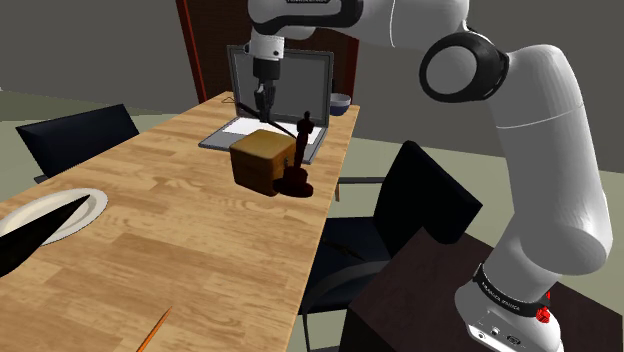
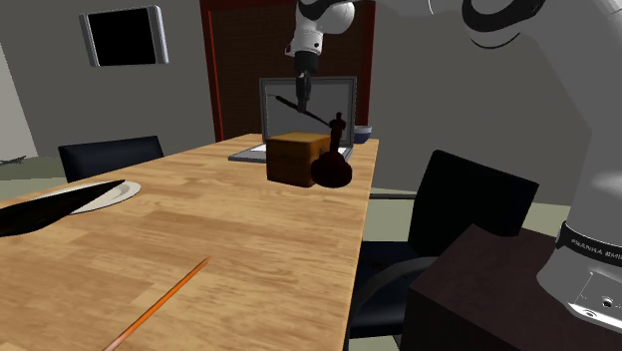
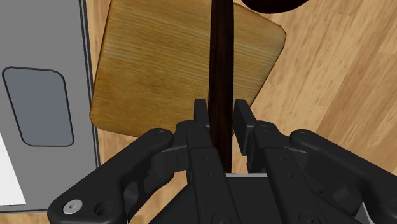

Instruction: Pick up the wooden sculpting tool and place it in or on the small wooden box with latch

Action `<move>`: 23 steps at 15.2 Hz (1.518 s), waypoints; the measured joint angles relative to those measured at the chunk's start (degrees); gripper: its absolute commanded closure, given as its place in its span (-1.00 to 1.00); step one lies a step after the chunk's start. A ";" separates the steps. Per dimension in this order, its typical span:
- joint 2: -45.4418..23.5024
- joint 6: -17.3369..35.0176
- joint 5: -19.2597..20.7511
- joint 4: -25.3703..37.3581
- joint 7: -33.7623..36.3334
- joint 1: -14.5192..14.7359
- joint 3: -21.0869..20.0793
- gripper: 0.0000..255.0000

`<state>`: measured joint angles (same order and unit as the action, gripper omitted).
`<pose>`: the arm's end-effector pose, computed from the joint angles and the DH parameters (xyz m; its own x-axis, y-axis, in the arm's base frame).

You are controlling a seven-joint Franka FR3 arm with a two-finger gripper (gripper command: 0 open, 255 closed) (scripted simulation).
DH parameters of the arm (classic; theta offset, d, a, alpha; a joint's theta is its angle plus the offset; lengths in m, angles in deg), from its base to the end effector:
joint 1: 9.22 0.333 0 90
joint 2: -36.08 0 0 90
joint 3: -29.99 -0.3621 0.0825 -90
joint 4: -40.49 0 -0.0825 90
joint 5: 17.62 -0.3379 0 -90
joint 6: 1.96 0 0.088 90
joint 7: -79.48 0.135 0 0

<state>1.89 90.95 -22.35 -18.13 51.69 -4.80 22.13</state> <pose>0.6887 0.1293 0.5209 0.7837 0.6161 0.0790 0.6206 -0.7719 -0.1378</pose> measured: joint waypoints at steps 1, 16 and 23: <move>-0.12 0.33 -0.02 -0.28 -0.35 -0.25 0.08 1.00; 0.48 10.95 -0.32 -11.64 -2.02 -0.84 0.22 1.00; 0.56 11.18 -0.34 -11.93 -2.05 -0.86 0.22 -1.00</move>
<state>2.46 102.13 -22.69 -30.06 49.64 -5.66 22.35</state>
